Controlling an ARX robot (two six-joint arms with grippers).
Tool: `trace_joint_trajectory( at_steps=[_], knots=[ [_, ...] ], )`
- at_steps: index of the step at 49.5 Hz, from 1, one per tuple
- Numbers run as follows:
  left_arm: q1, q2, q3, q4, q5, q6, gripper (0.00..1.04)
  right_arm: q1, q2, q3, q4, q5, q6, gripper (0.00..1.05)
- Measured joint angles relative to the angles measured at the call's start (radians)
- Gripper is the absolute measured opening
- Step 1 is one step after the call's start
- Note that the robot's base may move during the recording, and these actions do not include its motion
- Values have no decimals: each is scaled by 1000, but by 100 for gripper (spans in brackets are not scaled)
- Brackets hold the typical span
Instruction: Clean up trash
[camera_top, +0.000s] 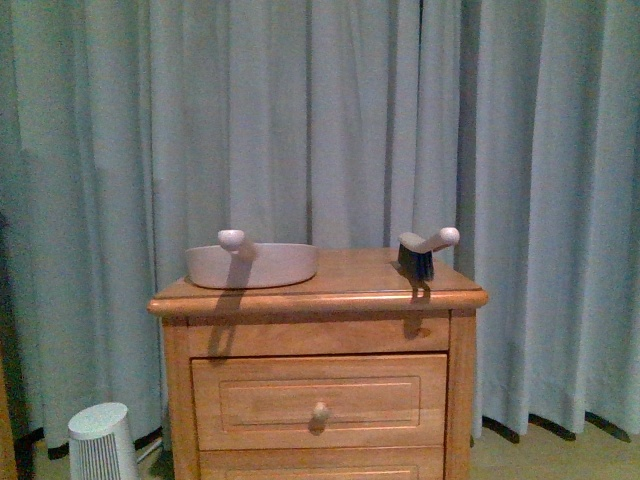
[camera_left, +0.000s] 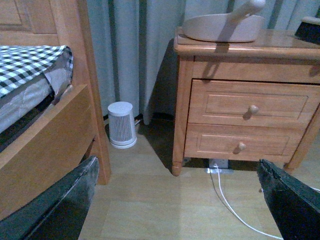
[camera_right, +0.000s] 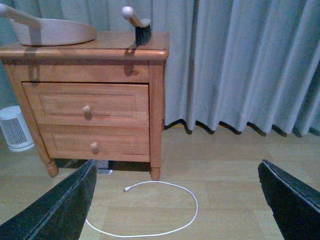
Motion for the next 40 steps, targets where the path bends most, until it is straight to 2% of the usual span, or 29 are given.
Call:
trace_joint_trajectory(
  at_steps=[40],
  knots=[
    [0, 0, 0, 0, 0, 0, 97, 0, 0, 0, -1, 1, 0, 97]
  ],
)
